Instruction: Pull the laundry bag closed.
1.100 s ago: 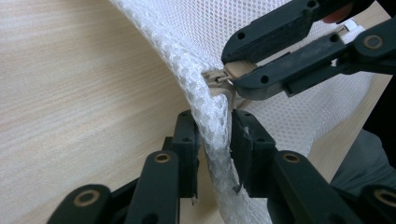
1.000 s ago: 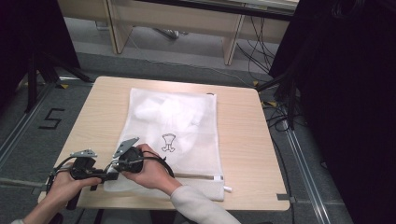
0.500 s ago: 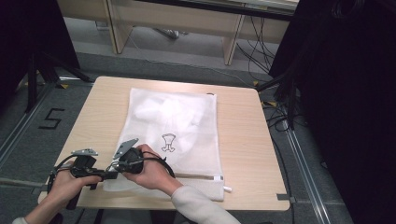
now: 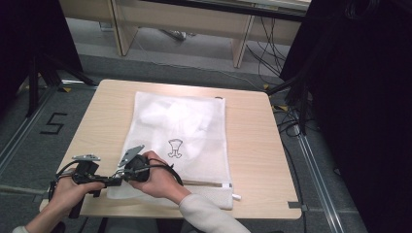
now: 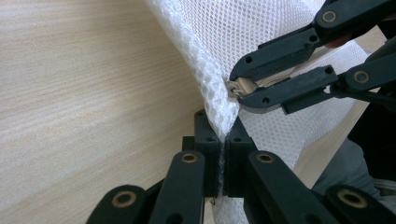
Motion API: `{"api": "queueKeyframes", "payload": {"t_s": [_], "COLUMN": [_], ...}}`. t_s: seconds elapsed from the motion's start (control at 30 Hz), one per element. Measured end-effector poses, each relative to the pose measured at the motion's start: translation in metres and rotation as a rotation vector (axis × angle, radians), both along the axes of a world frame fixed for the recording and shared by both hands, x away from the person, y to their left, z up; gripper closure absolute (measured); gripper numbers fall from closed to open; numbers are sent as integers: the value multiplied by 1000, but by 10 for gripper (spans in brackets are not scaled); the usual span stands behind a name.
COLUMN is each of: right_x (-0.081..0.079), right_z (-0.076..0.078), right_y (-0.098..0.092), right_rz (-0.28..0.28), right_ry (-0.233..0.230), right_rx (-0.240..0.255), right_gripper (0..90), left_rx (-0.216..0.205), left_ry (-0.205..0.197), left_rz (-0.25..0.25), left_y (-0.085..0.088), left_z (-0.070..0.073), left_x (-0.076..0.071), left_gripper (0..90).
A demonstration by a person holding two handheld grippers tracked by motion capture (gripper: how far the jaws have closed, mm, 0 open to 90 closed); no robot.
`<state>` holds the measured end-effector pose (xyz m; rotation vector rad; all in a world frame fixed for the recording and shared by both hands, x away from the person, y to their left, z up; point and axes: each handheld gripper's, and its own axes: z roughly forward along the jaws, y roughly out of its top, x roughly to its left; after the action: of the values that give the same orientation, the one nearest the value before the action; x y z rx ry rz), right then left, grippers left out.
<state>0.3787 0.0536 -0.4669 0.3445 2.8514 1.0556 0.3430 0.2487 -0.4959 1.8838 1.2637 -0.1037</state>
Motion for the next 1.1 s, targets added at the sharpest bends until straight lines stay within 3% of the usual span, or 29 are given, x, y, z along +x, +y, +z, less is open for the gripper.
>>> {"api": "queueKeyframes", "payload": {"t_s": [0.23,0.33,0.63,0.8,1.1], "right_x": [0,-1,0,-1,0], "right_z": [-5,-7,-11,-13,-11], "right_y": [-2,-3,-9,-17,-26], "right_rz": [-14,-13,-12,-17,-11], "right_ry": [8,12,24,27,29], "right_rx": [-29,-24,-30,-60,-53], "right_gripper": [829,829,829,829,829], "left_rx": [-19,11,-26,-55,-34], "left_ry": [-1,-10,1,-1,-19], "left_rz": [16,5,4,12,27], "left_y": [7,5,5,5,4], "left_z": [2,2,2,3,4], "left_x": [1,1,1,1,0], "left_gripper": [867,866,866,865,865]}}
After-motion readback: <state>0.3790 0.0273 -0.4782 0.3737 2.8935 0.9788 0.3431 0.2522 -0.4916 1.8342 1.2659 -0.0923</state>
